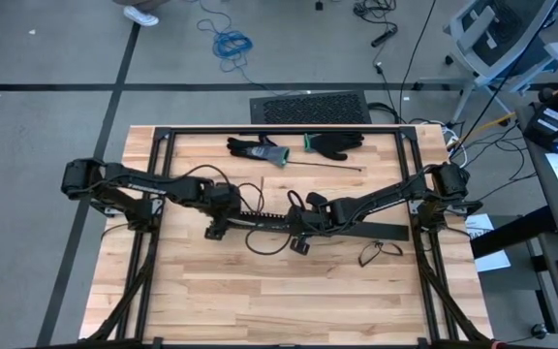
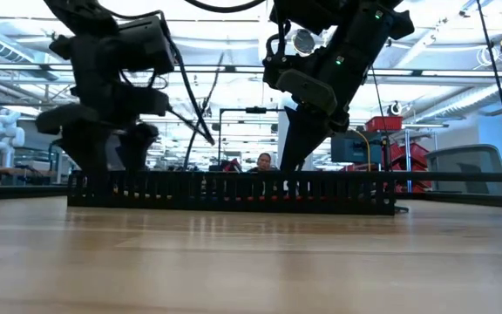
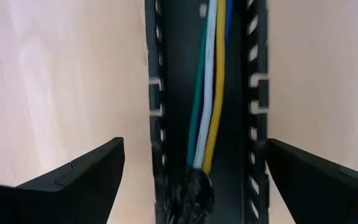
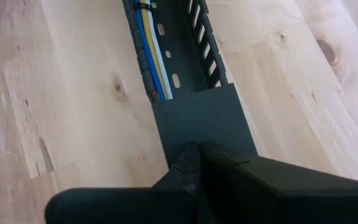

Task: Ziptie cables
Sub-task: Close the black cable duct

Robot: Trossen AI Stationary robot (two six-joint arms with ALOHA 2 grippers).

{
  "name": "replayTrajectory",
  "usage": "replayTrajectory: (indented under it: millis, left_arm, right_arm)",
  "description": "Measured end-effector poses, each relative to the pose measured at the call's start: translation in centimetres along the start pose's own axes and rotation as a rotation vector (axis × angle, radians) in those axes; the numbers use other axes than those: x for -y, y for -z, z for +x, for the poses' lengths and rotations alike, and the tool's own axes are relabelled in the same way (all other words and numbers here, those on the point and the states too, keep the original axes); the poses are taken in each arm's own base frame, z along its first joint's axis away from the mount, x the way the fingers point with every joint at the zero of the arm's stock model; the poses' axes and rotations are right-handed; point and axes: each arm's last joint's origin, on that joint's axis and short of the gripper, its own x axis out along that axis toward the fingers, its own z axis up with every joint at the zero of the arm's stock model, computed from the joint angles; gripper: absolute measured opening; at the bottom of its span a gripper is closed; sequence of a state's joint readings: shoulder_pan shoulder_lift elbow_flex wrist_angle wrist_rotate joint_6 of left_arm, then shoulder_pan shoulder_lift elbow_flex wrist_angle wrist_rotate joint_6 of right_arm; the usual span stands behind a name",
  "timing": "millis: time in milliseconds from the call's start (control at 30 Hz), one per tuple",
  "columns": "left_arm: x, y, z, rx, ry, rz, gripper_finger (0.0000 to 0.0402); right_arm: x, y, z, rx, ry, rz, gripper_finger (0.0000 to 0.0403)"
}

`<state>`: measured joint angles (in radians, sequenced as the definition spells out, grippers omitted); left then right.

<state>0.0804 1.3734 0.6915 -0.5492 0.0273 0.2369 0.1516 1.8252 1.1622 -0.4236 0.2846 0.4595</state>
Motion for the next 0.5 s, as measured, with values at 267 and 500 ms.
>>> replayTrajectory:
  millis: [267,500]
  left_arm:
    - [-0.7,2.2,1.1,-0.071,0.033,-0.066,0.0375]
    - [-1.3,2.9,1.9,0.001,0.066,-0.121,0.0375]
  right_arm:
    - [0.0,0.0,0.0,0.002,-0.001,0.001,0.0]
    - [0.0,-0.1,-0.1,0.004,-0.003,0.001,0.0]
